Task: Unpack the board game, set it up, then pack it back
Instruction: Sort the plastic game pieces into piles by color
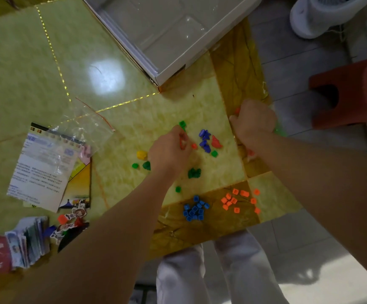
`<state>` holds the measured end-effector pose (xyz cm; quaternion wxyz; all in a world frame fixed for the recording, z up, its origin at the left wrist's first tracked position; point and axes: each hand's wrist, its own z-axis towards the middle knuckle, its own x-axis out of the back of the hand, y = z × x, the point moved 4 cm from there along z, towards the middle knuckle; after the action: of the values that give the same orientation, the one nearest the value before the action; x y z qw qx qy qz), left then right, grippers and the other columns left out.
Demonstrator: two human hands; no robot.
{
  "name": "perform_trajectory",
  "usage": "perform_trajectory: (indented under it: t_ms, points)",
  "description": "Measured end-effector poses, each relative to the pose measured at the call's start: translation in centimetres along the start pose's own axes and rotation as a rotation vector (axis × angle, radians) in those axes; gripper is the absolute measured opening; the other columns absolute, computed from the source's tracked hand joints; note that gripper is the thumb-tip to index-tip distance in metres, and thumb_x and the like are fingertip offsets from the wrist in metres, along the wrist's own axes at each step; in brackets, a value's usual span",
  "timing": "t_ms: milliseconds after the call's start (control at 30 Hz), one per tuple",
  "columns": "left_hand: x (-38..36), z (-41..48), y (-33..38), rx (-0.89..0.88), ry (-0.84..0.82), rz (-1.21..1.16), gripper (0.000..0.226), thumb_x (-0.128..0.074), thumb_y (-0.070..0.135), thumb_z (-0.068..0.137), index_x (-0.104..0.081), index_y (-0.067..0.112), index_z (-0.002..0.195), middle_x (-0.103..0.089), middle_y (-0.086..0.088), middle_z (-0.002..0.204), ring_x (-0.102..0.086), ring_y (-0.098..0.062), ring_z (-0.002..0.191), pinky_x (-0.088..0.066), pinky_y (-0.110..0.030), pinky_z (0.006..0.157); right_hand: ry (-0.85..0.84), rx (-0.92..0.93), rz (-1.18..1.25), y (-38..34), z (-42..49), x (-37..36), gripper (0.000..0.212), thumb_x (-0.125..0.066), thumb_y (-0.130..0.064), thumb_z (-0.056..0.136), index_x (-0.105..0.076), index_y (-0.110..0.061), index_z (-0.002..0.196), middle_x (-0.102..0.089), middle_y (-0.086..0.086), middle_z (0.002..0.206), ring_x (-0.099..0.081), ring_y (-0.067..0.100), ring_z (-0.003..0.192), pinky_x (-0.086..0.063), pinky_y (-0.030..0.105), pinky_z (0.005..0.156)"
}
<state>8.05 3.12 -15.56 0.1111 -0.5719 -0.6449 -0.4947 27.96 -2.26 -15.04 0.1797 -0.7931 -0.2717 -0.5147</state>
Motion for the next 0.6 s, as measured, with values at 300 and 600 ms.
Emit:
perform_trajectory:
  t_ms: [300, 600]
  points:
    - [-2.0, 0.9, 2.0, -0.061, -0.063, 0.368, 0.024, -0.054, 0.033, 0.094, -0.057, 0.022, 0.114, -0.066, -0.006, 0.098, -0.061, -0.029, 0.094, -0.037, -0.033, 0.064, -0.043, 0.112, -0.06, 0.9, 2.2, 0.0, 0.024, -0.062, -0.032, 0.092, -0.067, -0.011, 0.102, -0.068, 0.013, 0.107, -0.064, 0.032, 0.101, -0.045, 0.036, 0.08]
    - [-1.6, 0.4, 2.2, -0.005, 0.005, 0.205, 0.021, -0.049, 0.037, 0.096, -0.055, 0.017, 0.096, -0.057, 0.002, 0.076, -0.055, -0.022, 0.073, -0.032, -0.029, 0.06, -0.121, 0.178, 0.408, 0.9, 1.4, 0.6, 0.018, -0.048, -0.03, 0.094, -0.054, -0.014, 0.088, -0.059, 0.003, 0.082, -0.054, 0.022, 0.077, -0.04, 0.034, 0.065]
